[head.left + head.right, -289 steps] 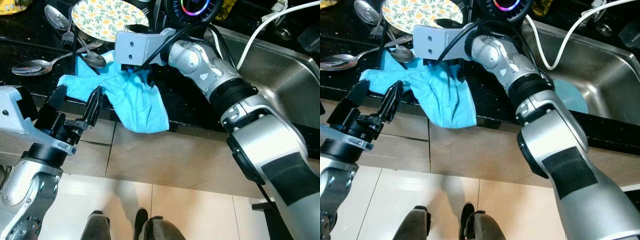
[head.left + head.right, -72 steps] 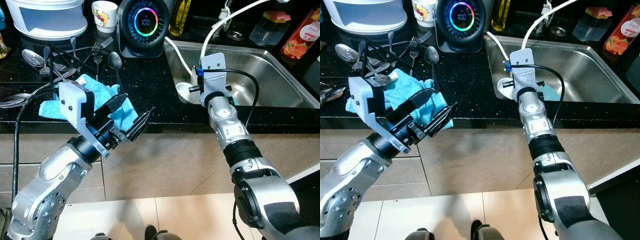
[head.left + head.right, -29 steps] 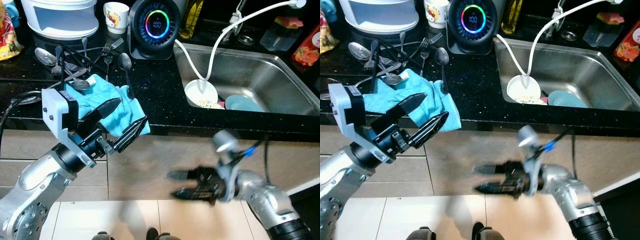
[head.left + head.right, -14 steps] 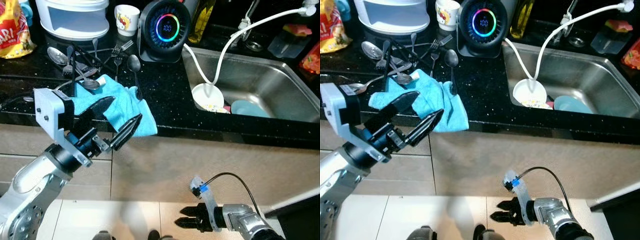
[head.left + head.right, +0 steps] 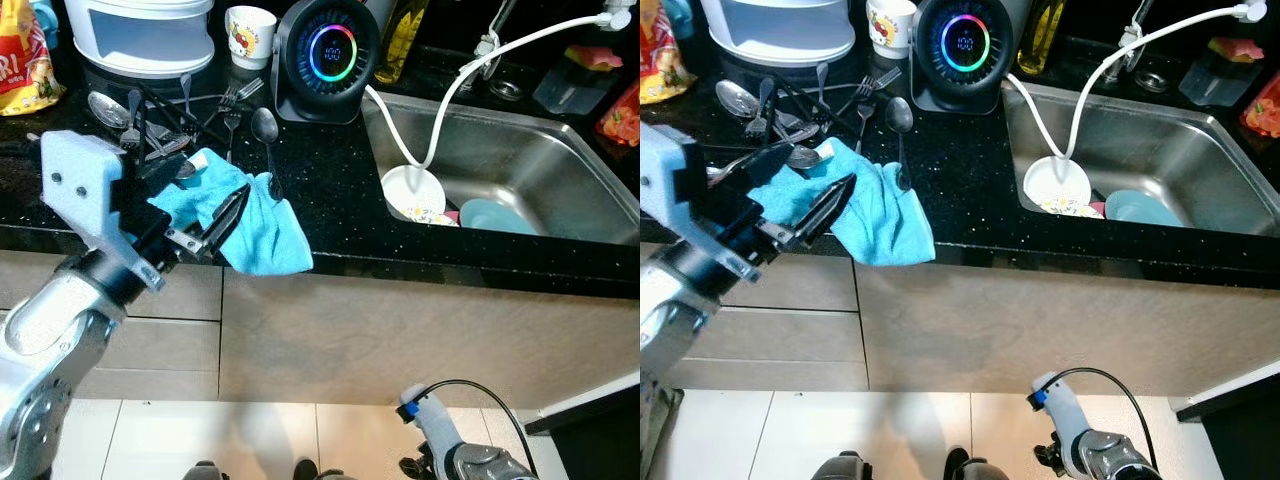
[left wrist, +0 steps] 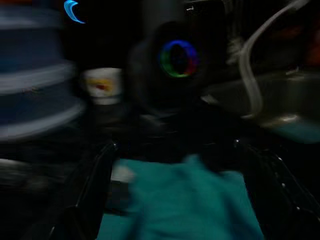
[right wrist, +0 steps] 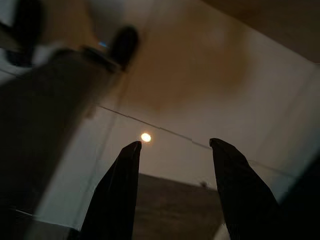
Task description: Kitchen organization
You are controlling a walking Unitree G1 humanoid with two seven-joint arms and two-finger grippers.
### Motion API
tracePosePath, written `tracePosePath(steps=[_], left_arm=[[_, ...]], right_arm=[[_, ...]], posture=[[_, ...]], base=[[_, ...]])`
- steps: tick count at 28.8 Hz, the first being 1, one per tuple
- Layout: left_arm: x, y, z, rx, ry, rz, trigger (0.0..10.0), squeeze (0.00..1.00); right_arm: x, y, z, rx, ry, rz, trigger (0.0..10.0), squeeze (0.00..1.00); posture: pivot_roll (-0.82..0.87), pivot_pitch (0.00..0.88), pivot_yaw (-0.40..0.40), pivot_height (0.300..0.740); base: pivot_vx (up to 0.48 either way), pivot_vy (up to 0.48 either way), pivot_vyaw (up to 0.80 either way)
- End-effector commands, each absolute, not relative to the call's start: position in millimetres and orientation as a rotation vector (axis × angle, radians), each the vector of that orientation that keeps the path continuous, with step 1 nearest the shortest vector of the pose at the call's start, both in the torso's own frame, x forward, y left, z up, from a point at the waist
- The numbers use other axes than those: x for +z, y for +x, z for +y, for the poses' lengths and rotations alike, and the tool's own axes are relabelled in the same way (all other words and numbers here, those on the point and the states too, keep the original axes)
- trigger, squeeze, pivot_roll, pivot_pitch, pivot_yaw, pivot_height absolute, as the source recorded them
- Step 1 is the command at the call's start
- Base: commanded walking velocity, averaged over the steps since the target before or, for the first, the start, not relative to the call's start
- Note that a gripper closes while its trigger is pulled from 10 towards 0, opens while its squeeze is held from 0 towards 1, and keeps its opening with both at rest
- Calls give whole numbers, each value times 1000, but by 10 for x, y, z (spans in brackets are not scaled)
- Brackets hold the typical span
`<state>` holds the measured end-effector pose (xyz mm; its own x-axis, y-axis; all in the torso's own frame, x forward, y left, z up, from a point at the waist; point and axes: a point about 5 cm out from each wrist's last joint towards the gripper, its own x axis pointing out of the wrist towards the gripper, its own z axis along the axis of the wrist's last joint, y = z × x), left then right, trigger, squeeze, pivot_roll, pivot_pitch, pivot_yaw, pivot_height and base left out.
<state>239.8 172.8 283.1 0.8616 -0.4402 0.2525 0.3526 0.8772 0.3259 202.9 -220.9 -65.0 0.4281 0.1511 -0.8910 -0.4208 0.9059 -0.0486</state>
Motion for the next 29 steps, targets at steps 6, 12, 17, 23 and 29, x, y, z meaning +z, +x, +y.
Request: tracePosePath(steps=[6,12,17,23,29], left_arm=[[2760,2389,1843,-337,594,-203,10000,0],[2682,2421,2163,-225,682,-88,10000,0],[2604,2530,2264,-165,741,-83,10000,0],[2694,2653,2072,-224,686,-201,10000,0],[2773,2724,1931,-293,687,-273,10000,0]], right_arm=[[-821,1660,-2354,271,-321,1210,10000,0],[-908,1438,-2377,252,-319,1273,10000,0],[-938,1348,-2390,240,-317,1294,10000,0],[-948,1314,-2397,230,-312,1303,10000,0],[-947,1302,-2419,225,-320,1305,10000,0]], posture=[[301,138,-158,740],[294,142,-155,740],[285,137,-160,740],[272,130,-162,740],[259,126,-165,740]], base=[[0,0,0],[0,0,0],[0,0,0],[0,0,0],[0,0,0]])
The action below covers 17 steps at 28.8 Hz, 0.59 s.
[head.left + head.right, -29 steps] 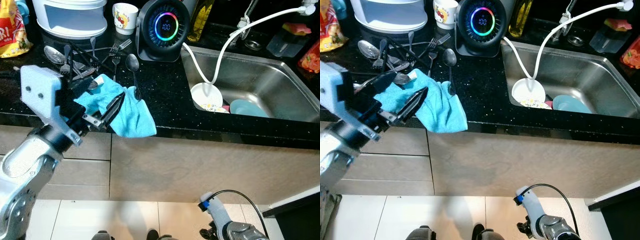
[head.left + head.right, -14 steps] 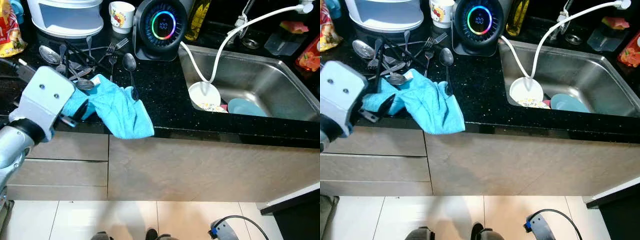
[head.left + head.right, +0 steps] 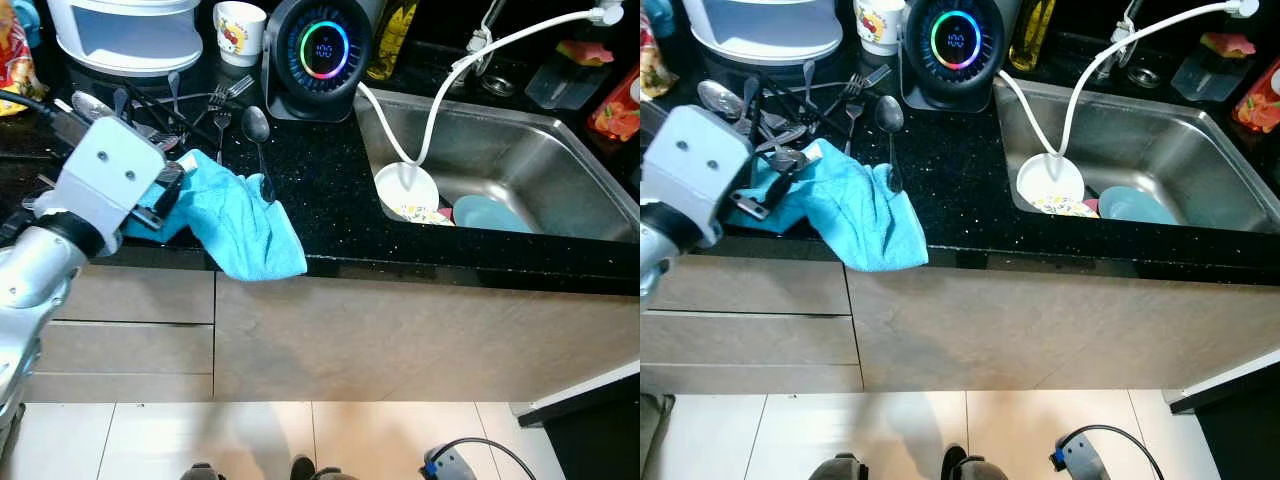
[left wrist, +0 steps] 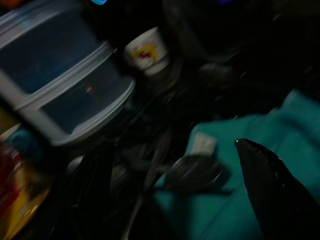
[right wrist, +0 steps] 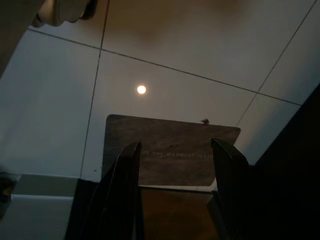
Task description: Kitchen organization
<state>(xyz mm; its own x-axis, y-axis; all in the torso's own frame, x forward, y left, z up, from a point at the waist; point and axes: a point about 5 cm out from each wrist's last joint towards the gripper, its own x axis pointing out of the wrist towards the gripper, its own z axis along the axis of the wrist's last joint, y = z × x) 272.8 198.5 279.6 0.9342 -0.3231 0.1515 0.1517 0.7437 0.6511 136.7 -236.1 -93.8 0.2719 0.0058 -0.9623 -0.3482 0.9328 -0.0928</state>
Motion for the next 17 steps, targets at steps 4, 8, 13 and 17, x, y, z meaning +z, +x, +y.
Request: tracePosePath(steps=[4,8,13,17], left_arm=[[2736,2787,1941,-306,714,-255,10000,0],[2676,2836,1995,-295,723,-240,10000,0],[2621,2889,2034,-282,720,-217,10000,0],[2596,2914,2052,-276,722,-208,10000,0]], right_arm=[[-948,1278,-2446,218,-326,1310,10000,0],[-961,1229,-2460,211,-325,1320,10000,0],[-970,1198,-2461,207,-324,1327,10000,0],[-972,1192,-2461,205,-323,1328,10000,0]], posture=[[253,126,-162,740],[251,126,-162,740],[241,129,-157,740],[238,130,-156,740]], base=[[0,0,0],[0,0,0],[0,0,0],[0,0,0]])
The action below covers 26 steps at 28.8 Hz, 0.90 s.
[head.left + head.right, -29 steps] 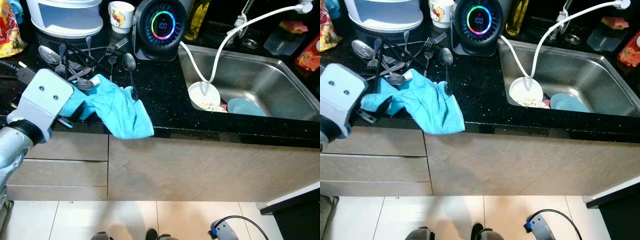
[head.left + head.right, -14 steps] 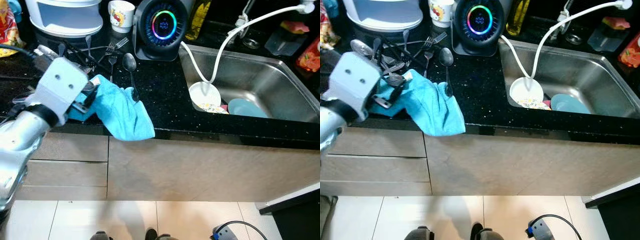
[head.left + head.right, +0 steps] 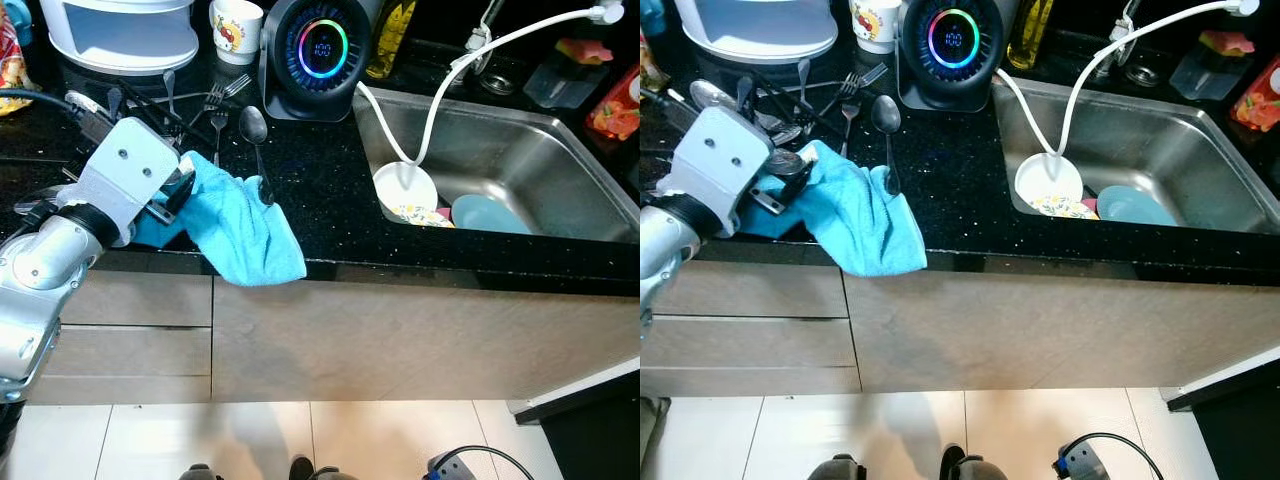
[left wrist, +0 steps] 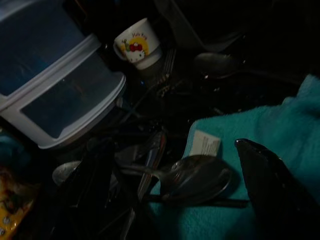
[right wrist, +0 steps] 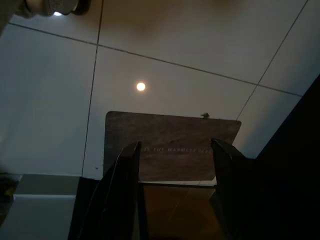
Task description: Kitchen organization
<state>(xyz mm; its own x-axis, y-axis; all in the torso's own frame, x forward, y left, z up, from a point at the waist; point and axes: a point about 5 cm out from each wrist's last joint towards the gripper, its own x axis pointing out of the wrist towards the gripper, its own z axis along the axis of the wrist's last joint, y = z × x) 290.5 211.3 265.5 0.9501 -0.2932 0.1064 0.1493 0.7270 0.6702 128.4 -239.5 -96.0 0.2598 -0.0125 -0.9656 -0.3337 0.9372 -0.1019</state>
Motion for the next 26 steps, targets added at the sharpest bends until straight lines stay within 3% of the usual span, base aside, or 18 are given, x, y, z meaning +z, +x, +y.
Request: tracePosePath(steps=[1,9,10,11,13,26], left_arm=[[2589,2917,2053,-278,722,-207,10000,0],[2554,2961,2040,-304,681,-213,10000,0],[2538,2984,2052,-305,680,-208,8588,0],[2538,2984,2052,-305,680,-208,8588,0],[2517,3013,2071,-307,675,-198,0,0],[2467,3100,2149,-298,683,-167,0,0]], right_arm=[[-973,1188,-2461,205,-323,1328,10000,0],[-982,1147,-2479,192,-325,1331,10000,0],[-984,1133,-2486,187,-324,1332,10000,0],[-984,1133,-2486,187,-324,1332,10000,0],[-986,1113,-2498,180,-321,1335,10000,0],[-988,1020,-2585,138,-326,1349,10000,0]], posture=[[234,131,-155,740],[210,138,-150,740],[206,137,-151,740],[206,137,-151,740],[199,141,-148,740],[173,147,-144,740]], base=[[0,0,0],[0,0,0],[0,0,0],[0,0,0],[0,0,0],[0,0,0]])
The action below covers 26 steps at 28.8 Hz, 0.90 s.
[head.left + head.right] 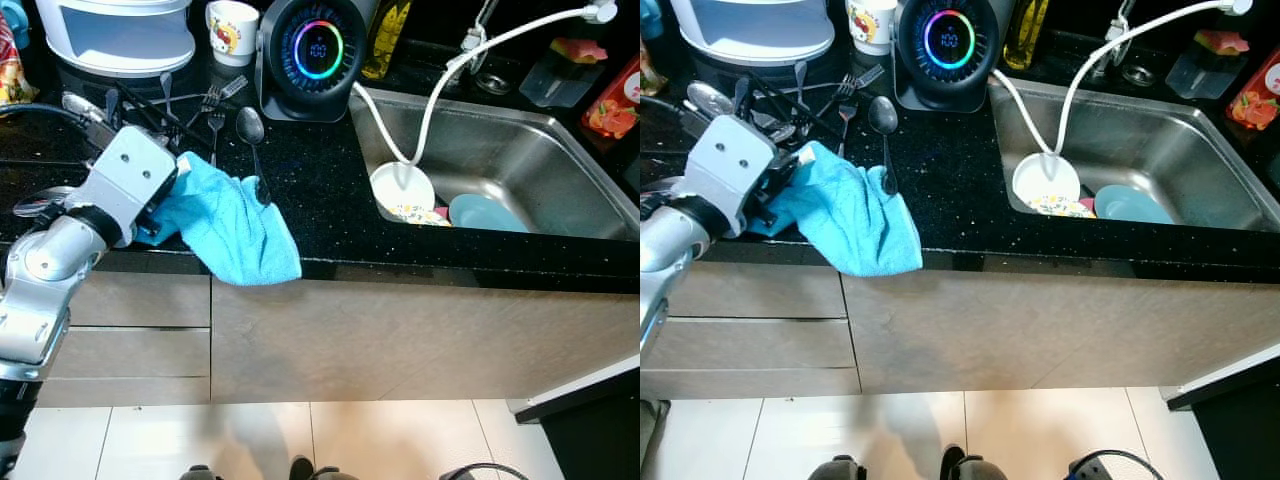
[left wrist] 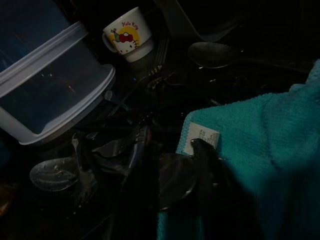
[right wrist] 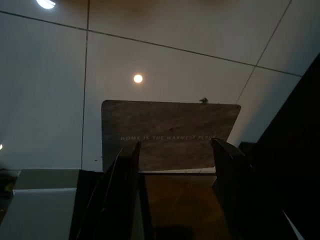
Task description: Kitchen organization
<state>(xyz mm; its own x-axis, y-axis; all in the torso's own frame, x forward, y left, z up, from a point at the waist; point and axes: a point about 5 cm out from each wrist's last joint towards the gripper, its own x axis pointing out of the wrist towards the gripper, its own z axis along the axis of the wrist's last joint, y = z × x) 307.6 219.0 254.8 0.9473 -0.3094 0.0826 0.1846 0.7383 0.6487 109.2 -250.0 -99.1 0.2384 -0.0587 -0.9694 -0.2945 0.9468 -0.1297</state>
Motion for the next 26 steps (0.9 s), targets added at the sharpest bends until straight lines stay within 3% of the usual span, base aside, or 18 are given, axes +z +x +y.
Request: tracePosePath(steps=[1,19,20,26], left_arm=[[2464,3104,2148,-299,683,-167,0,0],[2557,3120,2114,-274,608,-245,0,0],[2742,3081,2026,-301,509,-359,0,0],[3237,2872,1783,-456,205,-632,0,0]], right_arm=[[-987,1019,-2588,136,-327,1348,10000,0],[-979,1044,-2603,116,-353,1337,10000,0],[-973,1063,-2609,101,-367,1324,10000,0],[-937,1138,-2670,26,-404,1286,10000,0]], posture=[[173,146,-144,740],[179,132,-149,740],[180,133,-148,740],[187,128,-146,740]], base=[[0,0,0],[0,0,0],[0,0,0],[0,0,0]])
